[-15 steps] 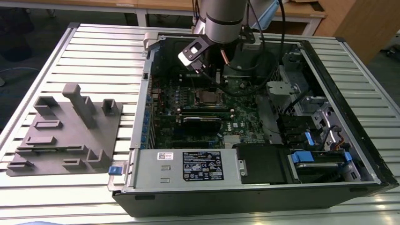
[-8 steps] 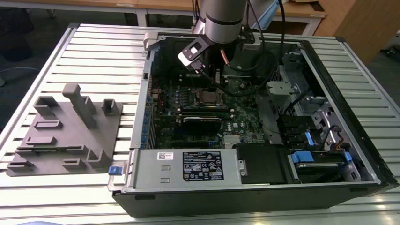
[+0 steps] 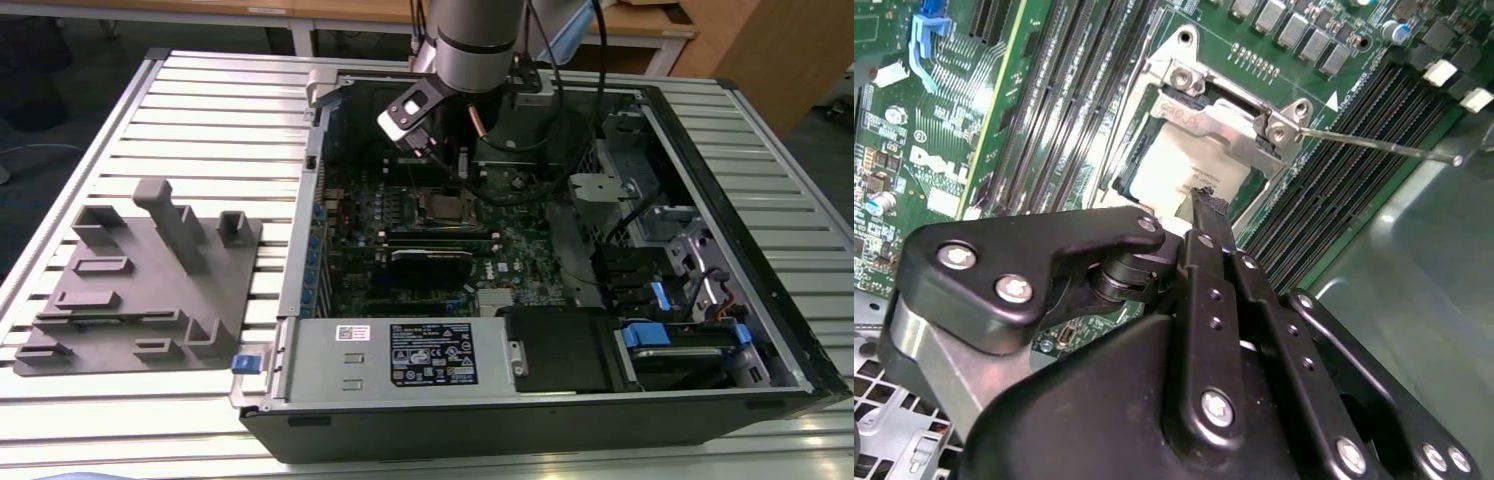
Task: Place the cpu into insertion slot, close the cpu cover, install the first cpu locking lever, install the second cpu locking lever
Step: 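Close the cpu cover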
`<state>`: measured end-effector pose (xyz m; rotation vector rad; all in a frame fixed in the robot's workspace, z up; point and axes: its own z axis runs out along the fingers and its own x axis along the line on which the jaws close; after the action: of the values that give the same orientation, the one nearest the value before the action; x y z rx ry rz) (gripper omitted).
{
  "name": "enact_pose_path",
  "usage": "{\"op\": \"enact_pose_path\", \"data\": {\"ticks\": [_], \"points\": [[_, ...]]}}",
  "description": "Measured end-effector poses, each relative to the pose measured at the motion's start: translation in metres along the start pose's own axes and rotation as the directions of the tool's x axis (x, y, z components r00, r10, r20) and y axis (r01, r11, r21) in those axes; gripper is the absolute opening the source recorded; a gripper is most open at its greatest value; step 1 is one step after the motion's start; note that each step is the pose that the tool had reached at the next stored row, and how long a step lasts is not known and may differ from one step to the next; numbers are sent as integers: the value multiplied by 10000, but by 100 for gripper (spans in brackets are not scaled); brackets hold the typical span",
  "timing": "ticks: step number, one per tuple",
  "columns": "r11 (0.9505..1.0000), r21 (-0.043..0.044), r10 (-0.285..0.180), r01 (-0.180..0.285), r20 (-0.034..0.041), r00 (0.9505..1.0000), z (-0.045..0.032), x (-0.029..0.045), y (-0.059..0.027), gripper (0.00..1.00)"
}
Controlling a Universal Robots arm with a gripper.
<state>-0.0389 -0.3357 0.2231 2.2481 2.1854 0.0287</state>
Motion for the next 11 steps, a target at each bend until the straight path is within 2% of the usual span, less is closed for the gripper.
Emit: {"op": "enact_pose_path", "data": {"ticks": [3,11], "points": [[10000,-2,0,0,2,10000,0,-1,-30,11],[10000,-3,-1,1,2,10000,0,-1,-37,11]]}}
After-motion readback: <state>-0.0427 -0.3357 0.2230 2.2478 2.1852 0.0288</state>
